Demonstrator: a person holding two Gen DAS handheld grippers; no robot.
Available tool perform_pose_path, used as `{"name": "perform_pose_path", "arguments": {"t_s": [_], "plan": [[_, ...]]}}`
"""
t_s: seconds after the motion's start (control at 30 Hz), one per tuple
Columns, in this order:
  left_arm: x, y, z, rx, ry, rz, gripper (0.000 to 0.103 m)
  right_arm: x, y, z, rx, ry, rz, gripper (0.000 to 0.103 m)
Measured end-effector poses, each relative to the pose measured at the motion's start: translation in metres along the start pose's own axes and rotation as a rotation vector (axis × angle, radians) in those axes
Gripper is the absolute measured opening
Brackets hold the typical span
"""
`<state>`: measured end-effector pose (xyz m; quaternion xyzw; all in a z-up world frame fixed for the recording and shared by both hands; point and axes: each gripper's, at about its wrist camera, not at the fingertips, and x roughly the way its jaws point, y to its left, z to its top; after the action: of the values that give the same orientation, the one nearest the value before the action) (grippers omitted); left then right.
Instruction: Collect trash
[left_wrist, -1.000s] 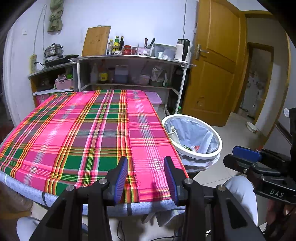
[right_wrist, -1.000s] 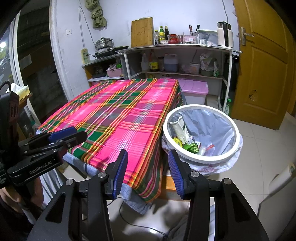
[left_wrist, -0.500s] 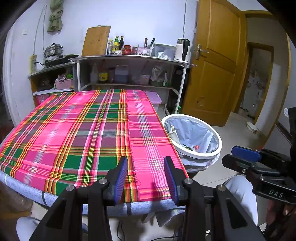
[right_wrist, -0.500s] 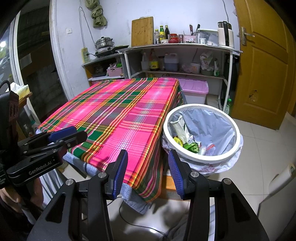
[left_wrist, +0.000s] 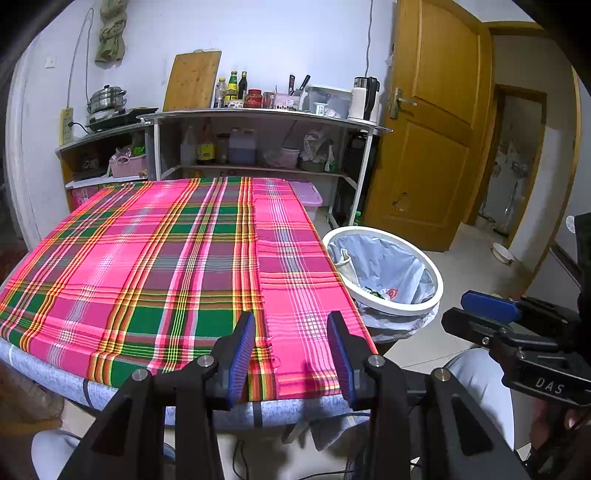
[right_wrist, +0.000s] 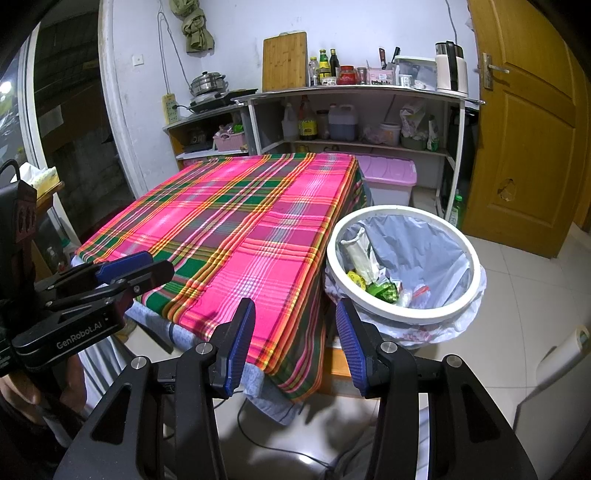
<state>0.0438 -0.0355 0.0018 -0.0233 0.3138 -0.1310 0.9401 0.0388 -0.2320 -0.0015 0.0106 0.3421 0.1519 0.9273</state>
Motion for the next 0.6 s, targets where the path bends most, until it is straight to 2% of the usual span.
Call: {"name": "perform_pose_path", "arguments": {"t_s": [0.6], "plan": [[-0.0004, 0.0, -0.0001, 0.002, 0.0, 0.004, 0.04, -0.0003, -0.0001, 0.0012, 0.0, 0.001, 0.0, 0.047]]}}
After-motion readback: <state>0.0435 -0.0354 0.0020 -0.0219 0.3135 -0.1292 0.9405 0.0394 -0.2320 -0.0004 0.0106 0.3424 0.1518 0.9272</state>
